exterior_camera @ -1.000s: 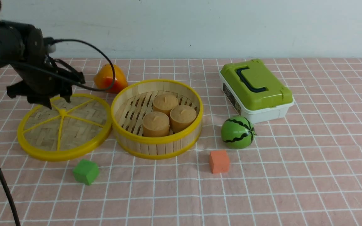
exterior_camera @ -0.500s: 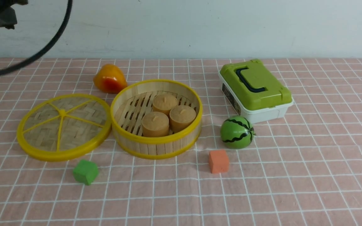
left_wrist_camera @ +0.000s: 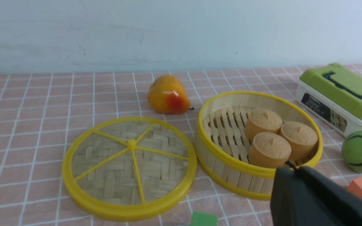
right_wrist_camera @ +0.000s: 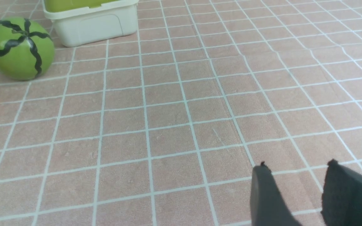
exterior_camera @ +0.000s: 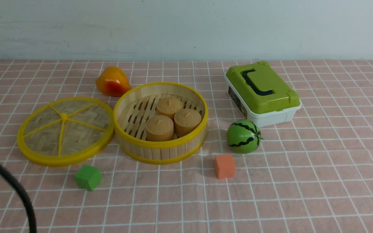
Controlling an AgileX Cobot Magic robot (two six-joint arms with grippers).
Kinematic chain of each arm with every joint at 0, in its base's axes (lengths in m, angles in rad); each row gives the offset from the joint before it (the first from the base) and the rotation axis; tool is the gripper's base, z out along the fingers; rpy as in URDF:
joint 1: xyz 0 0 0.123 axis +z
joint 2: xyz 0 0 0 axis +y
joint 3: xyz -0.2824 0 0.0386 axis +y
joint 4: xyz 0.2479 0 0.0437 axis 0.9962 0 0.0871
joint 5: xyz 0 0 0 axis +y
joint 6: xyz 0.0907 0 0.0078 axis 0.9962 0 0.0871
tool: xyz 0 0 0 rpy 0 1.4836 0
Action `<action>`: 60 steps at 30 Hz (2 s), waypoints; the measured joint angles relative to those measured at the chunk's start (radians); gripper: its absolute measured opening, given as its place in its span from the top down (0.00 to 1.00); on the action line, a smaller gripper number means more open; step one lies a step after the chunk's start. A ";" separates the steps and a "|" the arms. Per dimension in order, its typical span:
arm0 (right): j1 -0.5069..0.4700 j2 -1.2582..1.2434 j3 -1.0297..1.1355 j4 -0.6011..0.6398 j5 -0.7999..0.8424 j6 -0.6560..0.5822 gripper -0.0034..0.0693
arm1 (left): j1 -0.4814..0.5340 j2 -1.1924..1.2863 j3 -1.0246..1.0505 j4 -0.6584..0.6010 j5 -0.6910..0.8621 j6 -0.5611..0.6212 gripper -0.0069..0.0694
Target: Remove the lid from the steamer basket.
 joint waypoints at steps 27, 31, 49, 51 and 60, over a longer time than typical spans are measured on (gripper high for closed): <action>0.000 0.000 0.000 0.000 0.000 0.000 0.62 | -0.021 -0.315 0.484 -0.005 -0.185 -0.012 0.93; 0.000 0.000 0.000 0.000 0.000 0.000 0.62 | -0.021 -0.457 0.534 0.149 -0.180 -0.189 0.93; 0.000 0.000 0.000 0.000 0.000 0.000 0.62 | -0.021 -0.464 0.541 0.430 0.067 -0.485 0.93; 0.000 0.000 0.000 0.000 0.000 0.000 0.62 | -0.021 -0.464 0.541 0.430 0.067 -0.479 0.92; 0.000 0.000 0.000 0.000 0.000 0.000 0.62 | -0.021 -0.464 0.541 0.430 0.068 -0.478 0.92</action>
